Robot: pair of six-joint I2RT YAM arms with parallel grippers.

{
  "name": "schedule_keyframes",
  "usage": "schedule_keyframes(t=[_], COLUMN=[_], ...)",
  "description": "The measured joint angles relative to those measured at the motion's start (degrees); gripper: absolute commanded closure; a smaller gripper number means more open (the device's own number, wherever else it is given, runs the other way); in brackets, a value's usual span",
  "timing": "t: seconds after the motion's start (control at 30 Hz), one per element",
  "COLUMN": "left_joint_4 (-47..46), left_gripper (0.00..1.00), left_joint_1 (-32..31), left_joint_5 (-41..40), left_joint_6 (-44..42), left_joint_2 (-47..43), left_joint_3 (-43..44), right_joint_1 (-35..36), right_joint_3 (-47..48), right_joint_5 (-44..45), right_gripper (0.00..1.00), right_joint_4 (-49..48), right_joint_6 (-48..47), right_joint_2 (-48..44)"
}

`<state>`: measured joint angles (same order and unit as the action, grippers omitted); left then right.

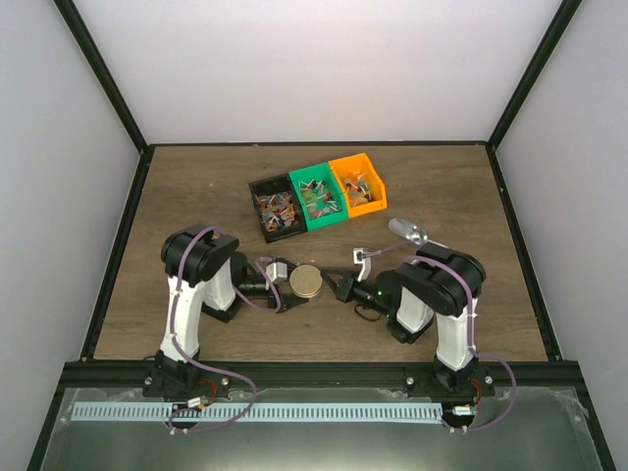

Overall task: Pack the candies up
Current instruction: Screw the bottle lid onto the packing bottle.

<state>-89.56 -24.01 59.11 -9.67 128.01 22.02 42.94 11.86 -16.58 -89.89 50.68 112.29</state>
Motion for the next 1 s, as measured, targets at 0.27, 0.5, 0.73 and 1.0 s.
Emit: schedule_keyframes(t=[0.27, 0.5, 0.73, 1.0], left_joint_4=[0.0, 0.0, 0.0, 0.0], left_gripper=[0.15, 0.15, 0.15, 0.12], left_joint_1=[0.0, 0.5, 2.4, 2.3], left_joint_5=[0.1, -3.2, -13.0, -13.0], left_joint_6=[0.2, 2.1, 7.5, 7.5], left_joint_2=[-0.1, -0.2, -0.2, -0.3], left_joint_3=[0.0, 0.5, 2.6, 2.6], right_joint_1=[0.7, 4.5, 12.0, 9.9], right_joint_3=[-1.9, -5.2, -8.6, -11.6], right_joint_5=[0.2, -7.0, -21.1, -24.8], right_gripper=[0.99, 0.99, 0.99, 0.99], right_joint_4=[0.0, 0.4, 0.3, 1.1], right_joint_6=[0.5, 0.9, 0.0, 0.9], right_joint_2=[-1.2, -1.4, 0.4, -4.1])
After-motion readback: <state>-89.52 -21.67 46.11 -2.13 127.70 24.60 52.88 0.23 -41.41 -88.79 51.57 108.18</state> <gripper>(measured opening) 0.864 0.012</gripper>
